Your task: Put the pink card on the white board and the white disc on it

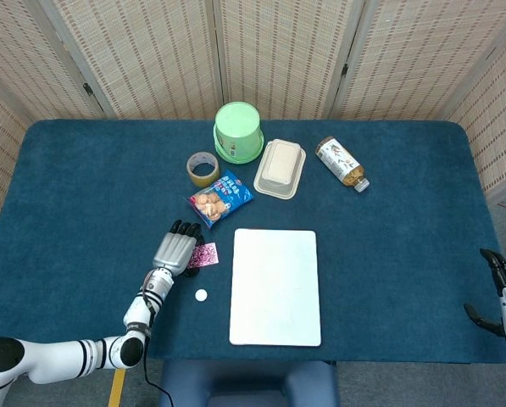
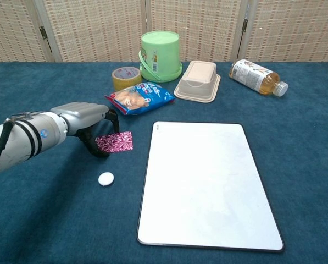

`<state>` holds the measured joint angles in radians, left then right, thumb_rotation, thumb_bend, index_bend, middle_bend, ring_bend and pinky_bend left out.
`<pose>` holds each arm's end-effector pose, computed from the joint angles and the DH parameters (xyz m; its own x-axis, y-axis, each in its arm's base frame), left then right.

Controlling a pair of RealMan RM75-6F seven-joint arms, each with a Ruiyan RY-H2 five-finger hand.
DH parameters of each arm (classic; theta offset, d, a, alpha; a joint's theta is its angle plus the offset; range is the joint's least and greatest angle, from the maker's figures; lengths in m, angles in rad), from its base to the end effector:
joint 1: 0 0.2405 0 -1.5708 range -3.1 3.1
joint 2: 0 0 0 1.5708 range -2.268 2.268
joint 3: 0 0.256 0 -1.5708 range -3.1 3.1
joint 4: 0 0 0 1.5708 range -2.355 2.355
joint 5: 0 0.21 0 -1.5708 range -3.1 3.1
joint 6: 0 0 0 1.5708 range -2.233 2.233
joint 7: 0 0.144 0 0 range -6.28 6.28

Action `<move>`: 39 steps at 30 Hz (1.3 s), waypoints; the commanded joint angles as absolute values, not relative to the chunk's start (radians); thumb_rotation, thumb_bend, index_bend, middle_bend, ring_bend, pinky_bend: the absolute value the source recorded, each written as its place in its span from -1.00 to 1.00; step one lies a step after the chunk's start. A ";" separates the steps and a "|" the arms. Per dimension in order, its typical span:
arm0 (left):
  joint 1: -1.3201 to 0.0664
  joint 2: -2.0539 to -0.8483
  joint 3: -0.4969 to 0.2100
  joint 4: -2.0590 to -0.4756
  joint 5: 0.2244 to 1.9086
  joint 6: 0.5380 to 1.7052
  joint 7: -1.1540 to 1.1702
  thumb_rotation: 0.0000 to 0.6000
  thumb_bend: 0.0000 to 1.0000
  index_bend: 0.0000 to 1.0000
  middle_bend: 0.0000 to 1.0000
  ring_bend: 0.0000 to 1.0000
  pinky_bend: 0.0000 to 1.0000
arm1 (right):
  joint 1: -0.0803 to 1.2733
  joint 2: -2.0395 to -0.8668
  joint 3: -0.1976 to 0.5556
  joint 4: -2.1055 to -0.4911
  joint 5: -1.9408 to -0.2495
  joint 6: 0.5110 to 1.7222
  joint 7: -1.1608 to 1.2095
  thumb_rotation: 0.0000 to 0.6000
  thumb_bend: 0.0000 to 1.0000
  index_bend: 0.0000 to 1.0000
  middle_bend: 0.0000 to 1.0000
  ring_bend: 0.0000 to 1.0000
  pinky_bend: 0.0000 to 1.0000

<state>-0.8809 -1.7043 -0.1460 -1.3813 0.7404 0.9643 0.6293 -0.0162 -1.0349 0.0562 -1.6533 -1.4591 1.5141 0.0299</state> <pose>-0.1374 0.3523 -0.0660 0.5480 0.3479 0.7607 0.8343 -0.2925 -0.4672 -0.3283 -0.1496 0.1893 0.4055 -0.0037 0.9141 -0.9072 0.1214 0.4029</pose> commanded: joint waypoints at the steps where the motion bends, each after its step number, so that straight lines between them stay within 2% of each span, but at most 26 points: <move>1: -0.877 -1.695 -0.146 -1.398 0.761 0.972 0.622 1.00 -0.38 -0.09 -0.74 -0.77 -1.00 | -0.015 -1.034 0.056 -1.656 -1.458 1.512 0.027 1.00 -0.51 -0.83 -0.72 -0.59 -0.68; 16: -0.891 -1.611 -0.171 -1.584 0.927 0.982 0.563 1.00 -0.39 -0.10 -0.73 -0.77 -1.00 | -0.018 -1.033 0.055 -1.666 -1.456 1.514 0.017 1.00 -0.51 -0.82 -0.72 -0.59 -0.68; 22: -0.927 -1.633 -0.166 -1.633 0.991 0.976 0.593 1.00 -0.39 -0.10 -0.73 -0.77 -1.00 | -0.023 -1.032 0.056 -1.662 -1.451 1.517 0.023 1.00 -0.51 -0.82 -0.72 -0.59 -0.68; 31: -0.989 -1.712 -0.167 -1.610 0.982 0.946 0.662 1.00 -0.40 -0.15 -0.73 -0.77 -1.00 | -0.027 -1.037 0.055 -1.642 -1.441 1.513 0.044 1.00 -0.51 -0.82 -0.72 -0.59 -0.68; 36: -1.021 -1.767 -0.171 -1.564 0.949 0.933 0.694 1.00 -0.40 -0.22 -0.73 -0.78 -1.00 | -0.028 -1.039 0.056 -1.636 -1.439 1.511 0.050 1.00 -0.51 -0.82 -0.72 -0.59 -0.68; 39: -1.033 -1.787 -0.170 -1.546 0.929 0.934 0.720 1.00 -0.40 -0.44 -0.73 -0.86 -1.00 | -0.027 -1.039 0.058 -1.635 -1.437 1.509 0.051 1.00 -0.51 -0.82 -0.72 -0.59 -0.68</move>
<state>-1.0259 -1.7776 -0.1703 -1.5523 0.9381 0.9349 0.7098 -0.0272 -1.0393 0.0577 -1.6348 -1.4372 1.5093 0.0516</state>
